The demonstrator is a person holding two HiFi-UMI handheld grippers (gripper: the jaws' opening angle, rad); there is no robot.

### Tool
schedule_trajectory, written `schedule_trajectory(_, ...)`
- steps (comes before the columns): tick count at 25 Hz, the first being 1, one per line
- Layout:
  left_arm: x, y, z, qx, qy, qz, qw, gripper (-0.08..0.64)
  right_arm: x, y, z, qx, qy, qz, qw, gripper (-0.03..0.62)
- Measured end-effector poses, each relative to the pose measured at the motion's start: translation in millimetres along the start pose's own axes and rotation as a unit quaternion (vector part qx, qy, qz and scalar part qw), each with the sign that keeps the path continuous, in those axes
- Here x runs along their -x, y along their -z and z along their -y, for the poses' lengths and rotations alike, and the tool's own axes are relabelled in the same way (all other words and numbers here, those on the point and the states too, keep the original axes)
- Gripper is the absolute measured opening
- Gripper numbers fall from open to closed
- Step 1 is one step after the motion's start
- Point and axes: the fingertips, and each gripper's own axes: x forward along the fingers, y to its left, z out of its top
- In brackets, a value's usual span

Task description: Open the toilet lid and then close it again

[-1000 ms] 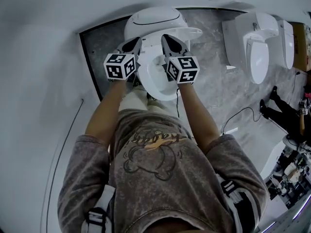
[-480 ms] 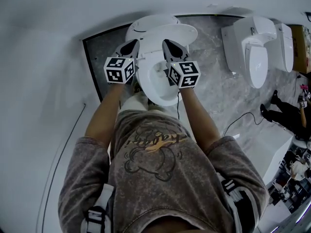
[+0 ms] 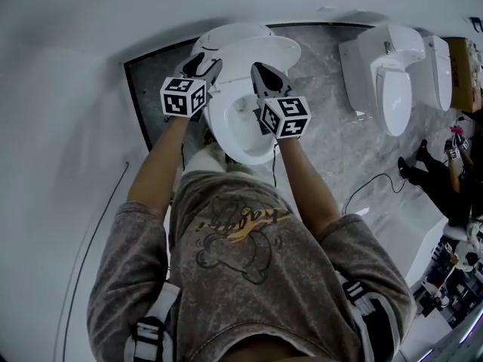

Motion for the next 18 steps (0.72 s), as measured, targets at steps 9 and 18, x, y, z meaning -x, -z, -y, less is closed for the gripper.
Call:
schedule_trajectory(9,-19,18,0,0.005,0.028,-0.029,0.9992,0.218,19,7,3,-0.002,0.011,0.006,1.000,0.026)
schedule_trajectory(18,14,37,40,0.036,0.061,-0.024,0.9972,0.218,63,-1,-7,-0.002,0.008,0.032,0.999,0.026)
